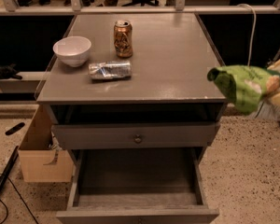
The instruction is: Place green rice chip bag into middle drawer
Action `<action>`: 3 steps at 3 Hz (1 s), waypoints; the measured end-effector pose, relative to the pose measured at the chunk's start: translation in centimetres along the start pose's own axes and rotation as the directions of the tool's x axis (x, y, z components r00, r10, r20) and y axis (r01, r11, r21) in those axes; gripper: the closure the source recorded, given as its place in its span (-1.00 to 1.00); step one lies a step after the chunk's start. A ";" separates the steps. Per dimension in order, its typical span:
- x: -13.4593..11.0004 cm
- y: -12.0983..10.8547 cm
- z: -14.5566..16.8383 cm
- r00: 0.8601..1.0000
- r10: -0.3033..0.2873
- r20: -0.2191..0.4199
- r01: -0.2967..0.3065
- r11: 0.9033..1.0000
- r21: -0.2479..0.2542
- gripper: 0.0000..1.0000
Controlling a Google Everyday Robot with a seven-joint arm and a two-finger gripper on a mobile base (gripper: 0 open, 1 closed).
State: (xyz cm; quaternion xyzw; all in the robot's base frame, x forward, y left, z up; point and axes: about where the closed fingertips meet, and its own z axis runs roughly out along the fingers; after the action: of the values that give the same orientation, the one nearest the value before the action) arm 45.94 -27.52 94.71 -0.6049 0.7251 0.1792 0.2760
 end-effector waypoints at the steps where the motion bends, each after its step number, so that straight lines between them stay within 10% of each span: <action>1: 1.4 4.0 0.4 1.000 0.004 0.015 -0.003 0.998 -0.056 1.00; 3: -0.4 2.9 3.9 0.997 0.034 0.070 -0.032 0.999 -0.037 1.00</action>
Offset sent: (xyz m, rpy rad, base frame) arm -0.0317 -0.0002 -0.0120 0.0174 0.0345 0.0264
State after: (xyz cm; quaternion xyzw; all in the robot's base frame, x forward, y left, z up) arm 43.90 -24.33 91.69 -0.5911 0.7215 0.2179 0.2875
